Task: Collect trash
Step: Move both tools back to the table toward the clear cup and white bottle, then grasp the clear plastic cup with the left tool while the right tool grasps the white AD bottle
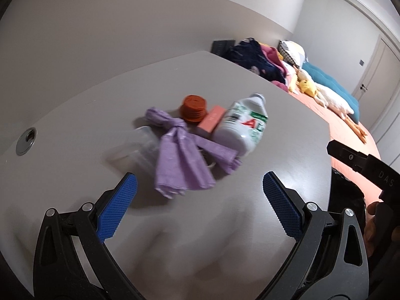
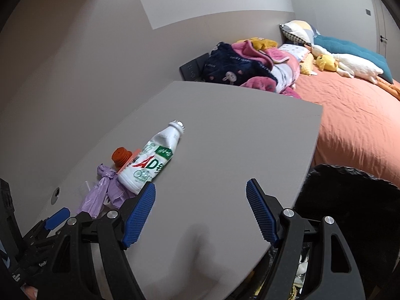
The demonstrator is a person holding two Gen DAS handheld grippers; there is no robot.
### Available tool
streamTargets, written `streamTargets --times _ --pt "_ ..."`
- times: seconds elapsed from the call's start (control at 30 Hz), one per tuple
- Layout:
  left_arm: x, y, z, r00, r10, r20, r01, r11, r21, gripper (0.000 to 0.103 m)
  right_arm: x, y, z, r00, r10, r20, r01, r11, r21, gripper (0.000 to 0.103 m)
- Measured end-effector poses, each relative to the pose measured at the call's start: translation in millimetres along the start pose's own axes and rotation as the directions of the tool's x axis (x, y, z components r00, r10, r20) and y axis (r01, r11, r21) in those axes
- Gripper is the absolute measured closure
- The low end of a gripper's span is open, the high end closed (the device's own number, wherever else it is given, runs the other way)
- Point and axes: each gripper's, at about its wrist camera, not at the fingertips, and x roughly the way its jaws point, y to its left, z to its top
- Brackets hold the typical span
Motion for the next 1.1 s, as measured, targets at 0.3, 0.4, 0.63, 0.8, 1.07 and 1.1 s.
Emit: streamTargets --times 0.3,0.4,0.63,0.8,1.07,1.1 --pt "4.4 34.0 5.5 0.997 0.07 0.012 -0.068 0.993 -0.1 0.006 25.9 20.3 7.7 0.999 0.023 -0.023 -0.023 0.999 -0.024 0.027" --pt "9.1 42.6 9.7 0.997 0.082 0.007 -0.08 0.988 -0.134 0.006 34.3 27.9 12.4 0.999 0.026 -0.027 -0.027 0.999 -0.038 0.027" --pt "24.9 65.8 12.9 0.991 0.124 -0.051 -0.134 0.953 -0.272 0.02 53.9 39.0 22.1 0.999 0.033 -0.041 -0.035 0.998 -0.056 0.027" --pt "33.9 79.8 13.3 0.991 0.117 -0.067 -0.133 0.927 -0.35 0.025 68.2 39.8 26.0 0.998 0.037 -0.059 -0.04 0.998 -0.047 0.027" --pt "50.8 75.1 23.3 0.989 0.113 -0.096 -0.14 0.925 -0.353 0.028 93.2 45.3 34.7 0.992 0.075 -0.098 -0.076 0.997 -0.006 0.027" --pt "54.5 74.4 23.6 0.989 0.11 -0.104 -0.139 0.926 -0.351 0.032 96.9 46.1 35.7 0.991 0.08 -0.105 -0.08 0.997 0.002 0.027"
